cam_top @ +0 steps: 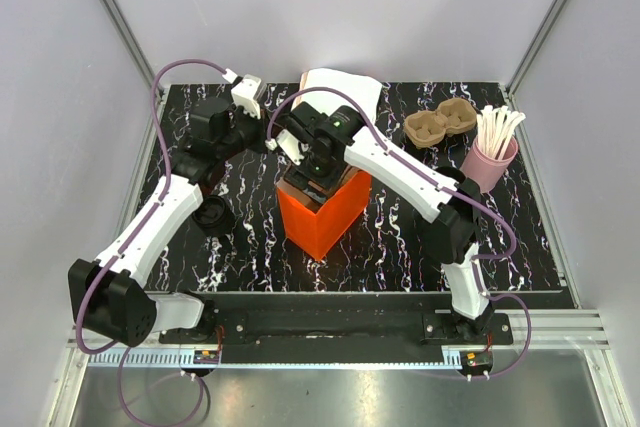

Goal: Pack the takeout coffee

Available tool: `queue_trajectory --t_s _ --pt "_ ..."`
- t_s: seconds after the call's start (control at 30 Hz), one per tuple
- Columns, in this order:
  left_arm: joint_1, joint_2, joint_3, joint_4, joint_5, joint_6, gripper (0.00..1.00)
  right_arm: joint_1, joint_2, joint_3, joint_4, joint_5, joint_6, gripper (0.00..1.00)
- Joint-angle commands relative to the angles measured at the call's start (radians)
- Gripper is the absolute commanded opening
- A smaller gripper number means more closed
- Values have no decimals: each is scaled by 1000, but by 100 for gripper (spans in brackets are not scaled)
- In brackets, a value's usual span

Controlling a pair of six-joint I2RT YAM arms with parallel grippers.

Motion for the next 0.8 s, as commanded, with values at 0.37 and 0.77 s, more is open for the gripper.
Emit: queue_trajectory --t_s 0.37,0.77 --pt "-16 -15 -5 89 20 -17 10 3 -125 263 14 6 -109 100" --pt "-16 -21 1 91 26 -12 14 3 -288 264 4 2 -213 100"
